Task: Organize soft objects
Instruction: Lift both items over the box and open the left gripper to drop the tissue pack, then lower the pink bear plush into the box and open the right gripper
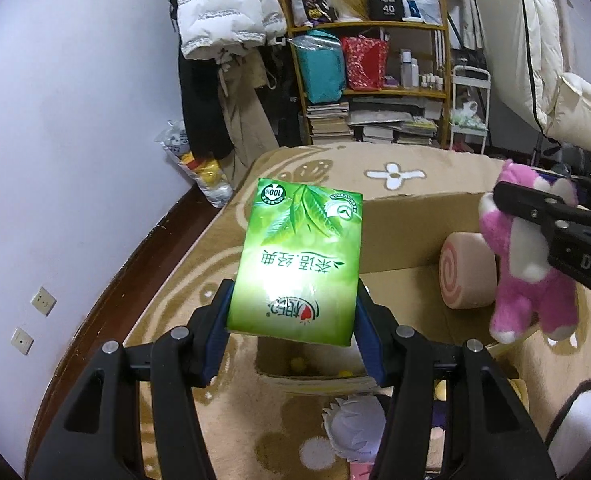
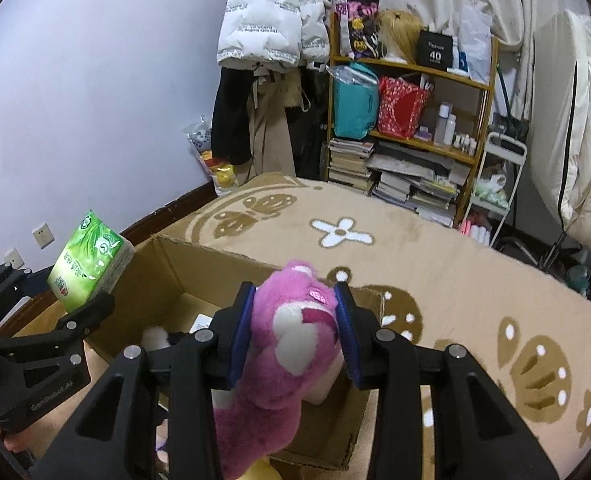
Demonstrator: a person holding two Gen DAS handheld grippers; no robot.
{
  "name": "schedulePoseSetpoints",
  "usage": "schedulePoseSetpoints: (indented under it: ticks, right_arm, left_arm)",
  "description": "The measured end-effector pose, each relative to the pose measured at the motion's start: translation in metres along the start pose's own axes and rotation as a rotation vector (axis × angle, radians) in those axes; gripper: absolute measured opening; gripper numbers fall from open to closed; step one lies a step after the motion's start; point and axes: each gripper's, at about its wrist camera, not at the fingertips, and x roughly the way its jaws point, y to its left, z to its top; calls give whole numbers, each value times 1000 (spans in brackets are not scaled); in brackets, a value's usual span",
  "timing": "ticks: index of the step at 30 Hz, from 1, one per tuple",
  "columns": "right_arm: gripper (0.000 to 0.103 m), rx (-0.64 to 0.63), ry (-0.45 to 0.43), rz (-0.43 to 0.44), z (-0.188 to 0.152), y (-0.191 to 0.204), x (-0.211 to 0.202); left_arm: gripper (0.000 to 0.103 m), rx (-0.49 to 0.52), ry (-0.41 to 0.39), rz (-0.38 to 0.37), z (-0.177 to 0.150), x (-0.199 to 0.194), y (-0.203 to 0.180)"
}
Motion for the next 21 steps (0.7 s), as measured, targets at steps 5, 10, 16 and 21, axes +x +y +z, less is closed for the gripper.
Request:
schedulePoseSetpoints:
  ticks: [5, 10, 16, 21]
  right_arm:
    - [41, 23, 18, 18, -7, -7, 16]
    - [41, 45, 18, 6, -9, -15, 21]
    - [41, 66, -16, 8, -10, -20, 18]
    - [42, 67, -6, 34, -12, -18, 22]
  left_arm:
    - [54, 19, 20, -32, -4, 12, -4]
    - [54, 22, 33, -34, -6, 14, -5]
    - [54, 31, 42, -35, -8, 14, -9]
    - [54, 50, 29, -32, -8, 10, -13]
